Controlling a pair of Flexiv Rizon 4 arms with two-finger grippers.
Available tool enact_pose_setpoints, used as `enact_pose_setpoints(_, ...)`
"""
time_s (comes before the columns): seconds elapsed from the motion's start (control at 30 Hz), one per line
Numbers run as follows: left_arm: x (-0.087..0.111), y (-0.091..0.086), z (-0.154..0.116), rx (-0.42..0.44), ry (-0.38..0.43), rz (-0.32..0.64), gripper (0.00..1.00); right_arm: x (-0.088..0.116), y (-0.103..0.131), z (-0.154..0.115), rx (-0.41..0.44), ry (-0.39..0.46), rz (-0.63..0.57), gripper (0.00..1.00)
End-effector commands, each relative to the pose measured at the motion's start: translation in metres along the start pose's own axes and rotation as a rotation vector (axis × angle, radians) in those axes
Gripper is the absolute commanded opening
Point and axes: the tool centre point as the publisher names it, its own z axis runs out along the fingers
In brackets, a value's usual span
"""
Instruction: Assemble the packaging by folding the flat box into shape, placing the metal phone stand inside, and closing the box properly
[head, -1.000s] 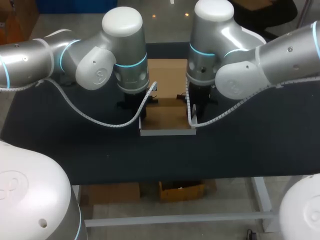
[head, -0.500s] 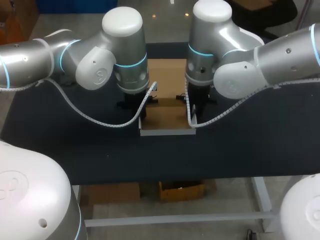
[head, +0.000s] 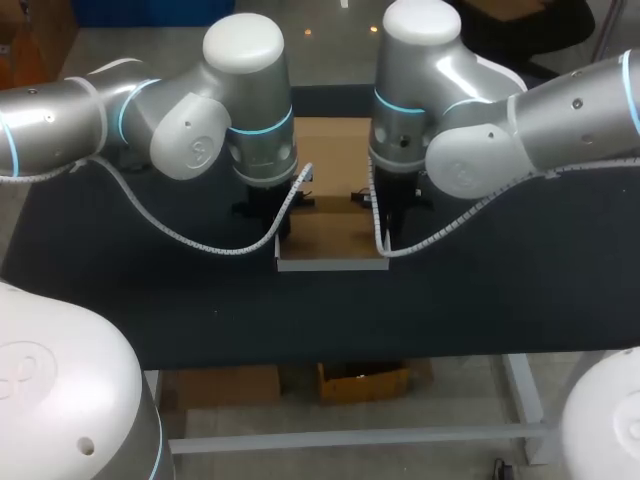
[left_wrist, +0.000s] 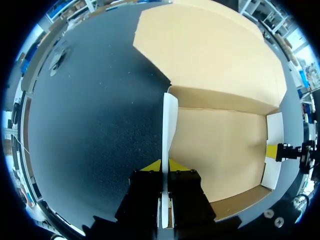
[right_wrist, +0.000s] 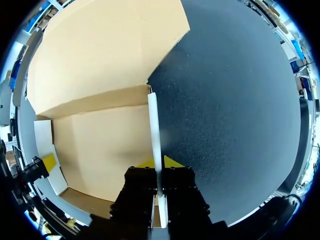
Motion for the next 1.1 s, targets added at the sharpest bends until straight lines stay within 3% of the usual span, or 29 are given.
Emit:
enact_pose_setpoints(0.03,0.002,0.001,0.0,0.001,-0.003,0.0,0.04,0.005,0.0,0.001,0.006,-0.01,-0.004,0.0)
enact_pose_setpoints(0.07,0.002,0.001,0.0,0.001,-0.003,0.0,0.07,0.005,0.0,0.001,0.006,-0.011,-0.005,0.0)
enact_pose_setpoints(0.23,0.006,0.001,-0.005,0.01,0.01,0.022,0.44,0.006,-0.001,-0.001,0.006,-0.018,-0.012,0.0)
enact_pose_setpoints(0.37,0.008,0.002,-0.009,0.022,0.024,0.033,0.93,0.007,-0.002,-0.003,0.004,-0.03,-0.014,0.0)
enact_pose_setpoints(0.4,0.008,0.002,-0.01,0.024,0.028,0.037,1.0,0.007,-0.002,-0.003,0.003,-0.033,-0.015,0.0)
enact_pose_setpoints(0.8,-0.004,0.008,-0.024,0.057,0.116,0.097,1.0,0.001,-0.004,-0.003,0.016,-0.049,-0.047,0.0)
enact_pose_setpoints(1.1,-0.023,0.014,-0.043,0.097,0.287,0.297,1.0,-0.009,-0.004,0.001,0.021,-0.045,-0.093,0.0)
